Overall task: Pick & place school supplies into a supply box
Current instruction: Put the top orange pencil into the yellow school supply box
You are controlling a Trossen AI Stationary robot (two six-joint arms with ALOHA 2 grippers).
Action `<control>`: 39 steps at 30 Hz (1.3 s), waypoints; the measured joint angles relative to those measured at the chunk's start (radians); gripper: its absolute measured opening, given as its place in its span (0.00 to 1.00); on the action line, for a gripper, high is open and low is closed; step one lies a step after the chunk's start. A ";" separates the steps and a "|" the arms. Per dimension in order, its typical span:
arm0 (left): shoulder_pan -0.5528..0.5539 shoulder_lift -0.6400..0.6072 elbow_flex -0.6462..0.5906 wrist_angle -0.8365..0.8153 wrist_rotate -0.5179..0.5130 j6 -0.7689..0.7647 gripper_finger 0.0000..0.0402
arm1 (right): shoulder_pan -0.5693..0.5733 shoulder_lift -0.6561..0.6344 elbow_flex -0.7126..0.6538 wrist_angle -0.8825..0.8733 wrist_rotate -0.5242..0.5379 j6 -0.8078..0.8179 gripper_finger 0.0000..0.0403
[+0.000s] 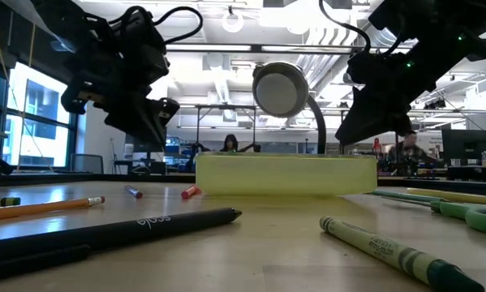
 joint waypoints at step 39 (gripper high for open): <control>0.170 0.088 -0.184 0.280 0.406 0.260 0.54 | 0.000 0.000 0.000 0.008 0.003 0.000 0.23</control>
